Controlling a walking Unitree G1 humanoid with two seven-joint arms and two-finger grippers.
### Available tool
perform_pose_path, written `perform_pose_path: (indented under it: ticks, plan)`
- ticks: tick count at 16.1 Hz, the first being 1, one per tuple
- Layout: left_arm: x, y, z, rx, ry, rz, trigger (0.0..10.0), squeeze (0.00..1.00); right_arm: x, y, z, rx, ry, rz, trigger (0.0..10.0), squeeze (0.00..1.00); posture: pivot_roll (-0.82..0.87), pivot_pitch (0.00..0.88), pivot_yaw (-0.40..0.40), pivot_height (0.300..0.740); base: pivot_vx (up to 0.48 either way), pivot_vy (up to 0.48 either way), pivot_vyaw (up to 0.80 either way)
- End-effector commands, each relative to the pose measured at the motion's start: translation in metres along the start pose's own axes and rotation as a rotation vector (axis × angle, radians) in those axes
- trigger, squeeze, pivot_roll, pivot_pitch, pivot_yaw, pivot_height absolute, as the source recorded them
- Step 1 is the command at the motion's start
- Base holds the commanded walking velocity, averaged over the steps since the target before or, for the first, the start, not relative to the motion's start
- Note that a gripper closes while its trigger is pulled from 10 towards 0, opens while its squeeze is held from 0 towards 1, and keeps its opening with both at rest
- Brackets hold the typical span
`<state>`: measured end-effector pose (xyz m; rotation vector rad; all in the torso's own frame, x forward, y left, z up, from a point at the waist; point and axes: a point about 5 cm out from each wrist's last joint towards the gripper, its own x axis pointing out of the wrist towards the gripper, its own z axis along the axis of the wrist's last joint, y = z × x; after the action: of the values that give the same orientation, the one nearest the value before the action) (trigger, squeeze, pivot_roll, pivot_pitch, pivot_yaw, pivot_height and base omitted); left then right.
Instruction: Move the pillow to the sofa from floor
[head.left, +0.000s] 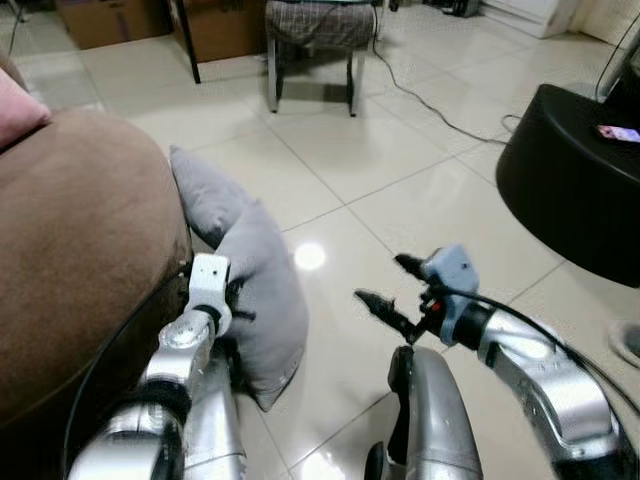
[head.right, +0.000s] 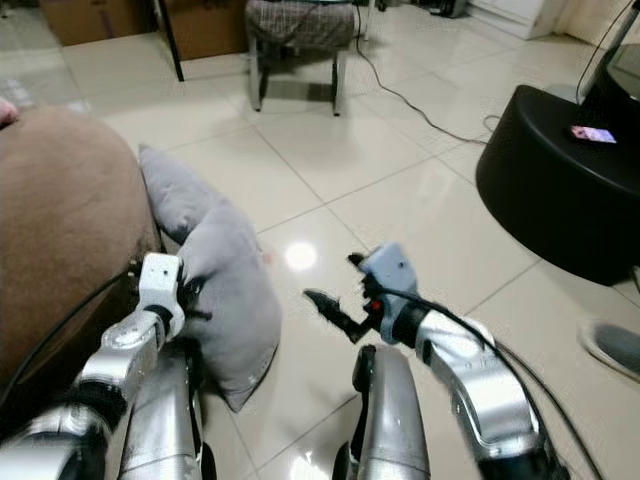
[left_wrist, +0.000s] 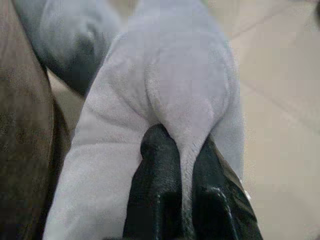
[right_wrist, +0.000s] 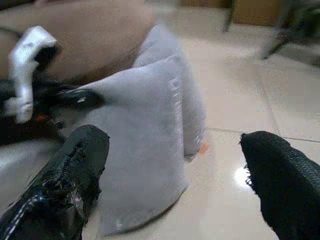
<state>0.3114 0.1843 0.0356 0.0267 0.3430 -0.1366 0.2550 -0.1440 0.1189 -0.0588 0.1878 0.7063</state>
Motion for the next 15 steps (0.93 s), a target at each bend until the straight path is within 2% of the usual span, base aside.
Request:
perform_pose_path:
  ticks: [1,2,3,4,5,6,7,9,10,11,13,15]
  plan:
    - [-0.012,-0.002,0.046,0.018,-0.214,0.005,0.0,0.0,-0.009,-0.008,0.013,0.022,-0.104,-0.137,10.0,1.0,0.04,0.0,-0.043,0.46,0.0,0.0,0.0]
    - [-0.019,-0.002,0.056,0.033,-0.26,0.016,0.0,0.0,-0.009,-0.008,0.012,0.028,-0.101,-0.164,10.0,1.0,0.04,0.0,-0.042,0.46,0.0,0.0,0.0]
    - [-0.037,-0.003,0.077,0.071,-0.361,0.064,0.0,0.0,-0.01,-0.003,0.012,0.033,-0.113,-0.186,10.0,1.0,0.04,0.0,-0.043,0.46,0.0,0.0,0.58]
    - [-0.043,-0.003,0.084,0.076,-0.394,0.082,0.0,0.0,-0.009,-0.001,0.011,0.043,-0.117,-0.192,10.0,1.0,0.05,0.0,-0.047,0.464,0.0,0.0,0.46]
    - [-0.059,-0.007,0.1,0.08,-0.468,0.121,4.9,0.0,-0.003,0.007,0.008,0.075,-0.127,-0.198,10.0,1.0,0.05,0.0,-0.051,0.473,0.0,0.0,0.41]
    - [-0.074,-0.011,0.115,0.12,-0.514,0.145,10.0,0.0,0.005,0.015,0.008,0.12,-0.14,-0.2,10.0,1.0,0.07,0.0,-0.065,0.486,0.0,0.0,0.0]
    - [-0.078,-0.013,0.118,0.121,-0.512,0.144,10.0,0.0,0.008,0.016,0.009,0.135,-0.143,-0.206,10.0,1.0,0.09,0.0,-0.075,0.496,0.0,0.0,0.0]
    - [-0.082,-0.006,0.109,0.117,-0.434,0.204,10.0,0.0,0.015,0.013,0.012,0.144,-0.141,-0.228,10.0,1.0,0.09,0.0,-0.081,0.52,0.0,0.0,0.0]
    - [-0.082,-0.006,0.109,0.117,-0.434,0.204,10.0,0.0,0.015,0.013,0.012,0.144,-0.141,-0.228,10.0,1.0,0.09,0.0,-0.081,0.52,0.0,0.0,0.0]
    - [-0.09,-0.003,0.115,0.145,-0.461,0.238,10.0,0.0,0.013,0.005,0.012,0.14,-0.139,-0.269,10.0,1.0,0.1,0.0,-0.089,0.535,0.0,0.0,0.0]
    - [-0.095,-0.002,0.121,0.174,-0.491,0.269,10.0,0.0,0.012,0.001,0.011,0.14,-0.139,-0.296,10.0,1.0,0.1,0.0,-0.089,0.549,0.0,0.0,0.0]
    - [-0.096,-0.004,0.123,0.18,-0.505,0.262,10.0,0.0,0.011,0.0,0.011,0.146,-0.149,-0.321,10.0,1.0,0.1,0.0,-0.083,0.569,0.0,0.0,0.0]
